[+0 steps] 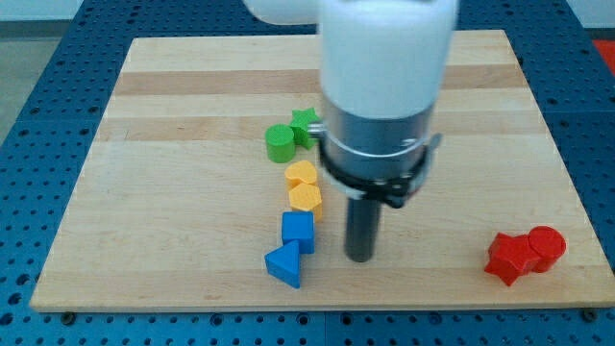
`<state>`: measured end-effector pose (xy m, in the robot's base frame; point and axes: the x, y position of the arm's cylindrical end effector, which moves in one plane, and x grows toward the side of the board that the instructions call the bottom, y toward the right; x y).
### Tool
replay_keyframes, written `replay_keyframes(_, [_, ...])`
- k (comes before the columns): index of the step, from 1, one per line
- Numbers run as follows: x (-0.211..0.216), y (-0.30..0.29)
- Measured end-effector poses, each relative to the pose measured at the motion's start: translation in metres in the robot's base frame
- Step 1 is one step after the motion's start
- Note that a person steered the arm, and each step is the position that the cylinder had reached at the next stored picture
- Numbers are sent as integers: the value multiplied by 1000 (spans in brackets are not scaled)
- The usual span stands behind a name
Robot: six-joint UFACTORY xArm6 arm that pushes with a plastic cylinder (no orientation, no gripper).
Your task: Move arm towards center of the board
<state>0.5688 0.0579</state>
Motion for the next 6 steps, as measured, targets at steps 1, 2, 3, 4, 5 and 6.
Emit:
replay_keyframes(1, [-32, 51])
replay_keyframes(2, [-82, 68])
replay_keyframes(3, [-122, 68])
replay_keyframes(4, [-140, 68])
replay_keyframes(5, [-140, 57])
replay_keyframes(6, [-140, 31])
